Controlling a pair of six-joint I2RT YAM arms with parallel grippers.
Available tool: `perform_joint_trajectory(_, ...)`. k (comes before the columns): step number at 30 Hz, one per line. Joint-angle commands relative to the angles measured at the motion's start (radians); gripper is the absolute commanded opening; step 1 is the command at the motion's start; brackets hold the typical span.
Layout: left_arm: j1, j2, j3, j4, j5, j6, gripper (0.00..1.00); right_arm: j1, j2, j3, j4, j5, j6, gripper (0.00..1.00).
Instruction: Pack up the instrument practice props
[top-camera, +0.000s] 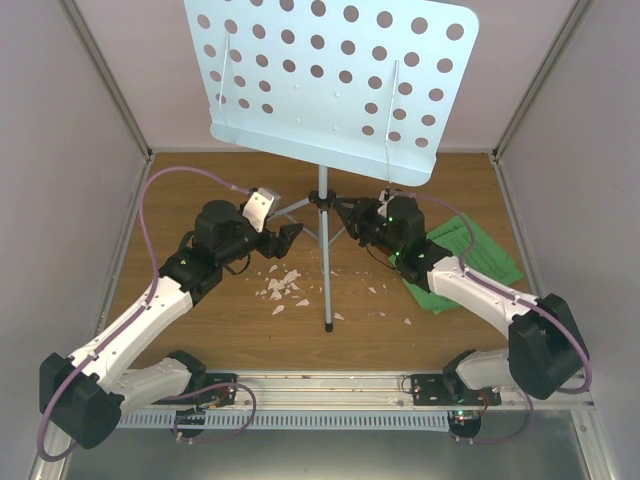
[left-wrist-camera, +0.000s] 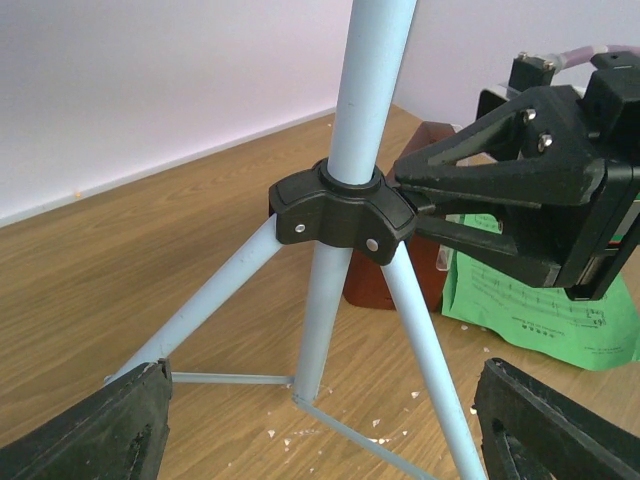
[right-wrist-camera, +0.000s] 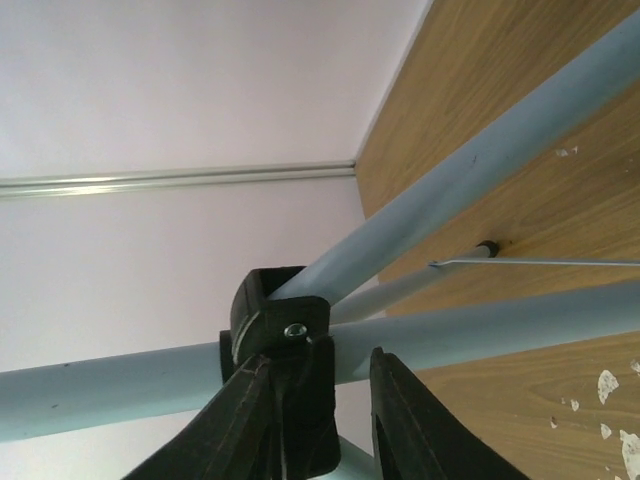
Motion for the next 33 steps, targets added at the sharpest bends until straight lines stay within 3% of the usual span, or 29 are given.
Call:
perform_joint_trajectory(1, -0.004, -0.007, 0.014, 0.034, 0.003, 0.013, 0.83, 0.005, 0.024, 0.003, 0.055, -0.029, 0.013, 0.26)
perform_joint_trajectory(8, -0.004, -0.010, 0.014, 0.033, 0.001, 0.014, 0.83, 0.007, 0.009, -0.009, 0.059, -0.011, -0.011, 0.03)
perform_joint_trajectory(12, -0.004, -0.010, 0.014, 0.033, 0.001, 0.014, 0.83, 0.011, -0.020, -0.050, 0.092, 0.043, -0.095, 0.01)
perform_joint_trajectory(15, -0.004, -0.009, 0.014, 0.033, 0.003, 0.014, 0.83, 0.022, -0.047, -0.099, 0.165, 0.143, -0.269, 0.00)
perform_joint_trajectory(20, -0.004, -0.006, 0.014, 0.033, 0.001, 0.014, 0.83, 0.026, -0.060, -0.239, 0.427, 0.225, -0.688, 0.00)
perform_joint_trajectory(24, -0.004, 0.000, 0.014, 0.034, 0.008, 0.013, 0.83, 0.027, 0.010, -0.266, 0.554, 0.143, -0.952, 0.01)
perform_joint_trajectory(29, -0.004, -0.002, 0.014, 0.034, 0.008, 0.013, 0.83, 0.026, 0.105, -0.262, 0.643, -0.008, -1.153, 0.00)
perform_joint_trajectory(33, -0.004, -0.003, 0.014, 0.033, 0.010, 0.013, 0.83, 0.026, 0.136, -0.293, 0.721, -0.011, -1.302, 0.01)
